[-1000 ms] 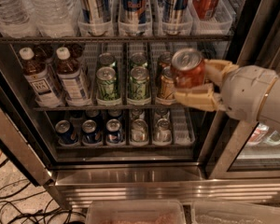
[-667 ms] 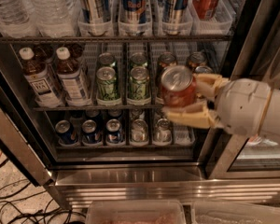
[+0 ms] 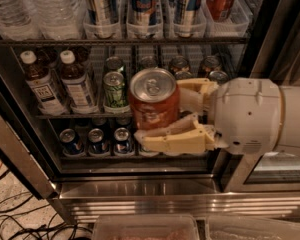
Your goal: Pick coke can from top shelf of fridge
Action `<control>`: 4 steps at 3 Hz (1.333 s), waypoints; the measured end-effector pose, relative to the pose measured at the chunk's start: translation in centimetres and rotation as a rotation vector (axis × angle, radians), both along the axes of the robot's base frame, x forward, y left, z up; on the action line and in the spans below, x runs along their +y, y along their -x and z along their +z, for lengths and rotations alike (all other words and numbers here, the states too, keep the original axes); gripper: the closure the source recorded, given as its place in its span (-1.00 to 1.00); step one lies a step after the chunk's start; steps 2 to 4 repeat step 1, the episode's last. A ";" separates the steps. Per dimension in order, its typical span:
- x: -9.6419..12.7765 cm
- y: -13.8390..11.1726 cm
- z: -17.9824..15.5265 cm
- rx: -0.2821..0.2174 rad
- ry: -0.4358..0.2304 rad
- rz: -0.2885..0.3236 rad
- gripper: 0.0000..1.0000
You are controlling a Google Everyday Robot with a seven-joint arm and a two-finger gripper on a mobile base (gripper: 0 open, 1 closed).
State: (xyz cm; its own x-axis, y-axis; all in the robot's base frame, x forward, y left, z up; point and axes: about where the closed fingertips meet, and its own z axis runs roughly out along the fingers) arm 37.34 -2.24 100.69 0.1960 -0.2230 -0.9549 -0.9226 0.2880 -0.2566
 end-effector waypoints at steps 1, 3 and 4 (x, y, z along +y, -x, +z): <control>0.5 0.5 0.0 0.051 -0.012 0.014 1.00; 0.5 0.5 0.0 0.051 -0.012 0.014 1.00; 0.5 0.5 0.0 0.051 -0.012 0.014 1.00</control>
Offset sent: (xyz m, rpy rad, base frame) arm 0.0000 0.0000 0.0000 0.0000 0.0000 0.0000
